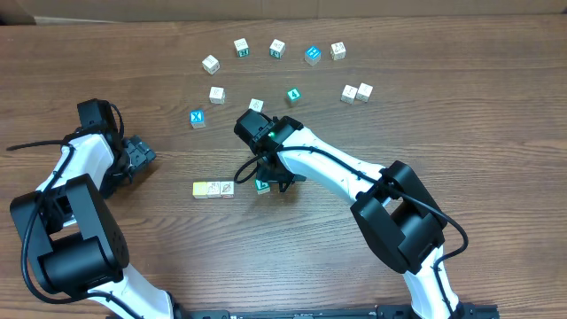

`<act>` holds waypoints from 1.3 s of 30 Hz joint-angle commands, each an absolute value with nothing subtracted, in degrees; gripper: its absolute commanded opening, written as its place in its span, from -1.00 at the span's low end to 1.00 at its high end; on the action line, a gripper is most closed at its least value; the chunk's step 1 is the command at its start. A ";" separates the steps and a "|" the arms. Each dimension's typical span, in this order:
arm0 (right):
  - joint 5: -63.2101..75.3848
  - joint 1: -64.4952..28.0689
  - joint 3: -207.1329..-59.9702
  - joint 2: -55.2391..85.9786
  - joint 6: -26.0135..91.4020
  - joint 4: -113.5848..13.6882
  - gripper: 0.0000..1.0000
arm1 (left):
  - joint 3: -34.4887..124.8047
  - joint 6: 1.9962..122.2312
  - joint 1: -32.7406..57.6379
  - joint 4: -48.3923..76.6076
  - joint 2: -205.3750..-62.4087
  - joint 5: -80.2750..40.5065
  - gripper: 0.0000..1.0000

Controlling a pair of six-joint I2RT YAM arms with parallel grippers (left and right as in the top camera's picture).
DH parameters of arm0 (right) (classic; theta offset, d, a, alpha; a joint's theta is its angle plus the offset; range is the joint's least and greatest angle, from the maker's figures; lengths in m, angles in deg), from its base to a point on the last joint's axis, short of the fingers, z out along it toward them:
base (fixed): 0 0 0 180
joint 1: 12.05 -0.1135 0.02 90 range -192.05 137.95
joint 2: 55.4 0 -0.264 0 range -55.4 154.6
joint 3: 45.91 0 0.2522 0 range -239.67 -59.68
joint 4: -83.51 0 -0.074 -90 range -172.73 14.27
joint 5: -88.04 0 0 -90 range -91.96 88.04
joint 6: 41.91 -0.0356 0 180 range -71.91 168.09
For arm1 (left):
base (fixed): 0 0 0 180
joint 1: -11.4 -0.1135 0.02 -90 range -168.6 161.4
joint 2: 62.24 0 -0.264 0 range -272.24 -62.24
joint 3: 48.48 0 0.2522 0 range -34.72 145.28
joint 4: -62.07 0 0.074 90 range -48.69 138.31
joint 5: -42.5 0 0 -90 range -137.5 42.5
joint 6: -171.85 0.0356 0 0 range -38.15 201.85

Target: Form a horizontal line

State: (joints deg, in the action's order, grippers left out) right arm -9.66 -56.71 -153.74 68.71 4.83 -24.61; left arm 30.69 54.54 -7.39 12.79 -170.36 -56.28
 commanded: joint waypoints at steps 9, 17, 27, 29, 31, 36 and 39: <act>-12.72 -56.60 -153.36 67.09 10.88 -24.54 -0.93 | 30.32 54.41 -6.95 12.41 -171.37 -56.63 0.99; -12.66 -56.60 -153.36 67.09 10.88 -24.50 -0.92 | 30.32 54.41 -6.95 12.41 -171.37 -56.63 0.99; -12.63 -56.60 -153.36 67.09 10.86 -24.10 -0.90 | 30.32 54.41 -6.95 12.41 -171.37 -56.63 0.99; -12.66 -56.60 -153.36 67.09 10.86 -24.08 -0.90 | 30.32 54.41 -6.95 12.41 -171.37 -56.63 0.98; -12.66 -56.60 -153.36 67.09 10.88 -24.08 -0.90 | 30.32 54.41 -6.95 12.41 -171.37 -56.63 0.99; -12.63 -56.34 -153.36 67.09 10.86 -24.08 -0.93 | 30.32 54.41 -6.95 12.41 -171.37 -56.63 0.99; -12.17 -55.58 -153.36 67.09 10.86 -23.95 -0.93 | 30.32 54.41 -6.95 12.41 -171.37 -56.63 0.99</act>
State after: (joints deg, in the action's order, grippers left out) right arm -11.82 -56.58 -153.74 68.71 10.60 -23.99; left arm 30.69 54.54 -7.39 12.79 -170.36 -56.28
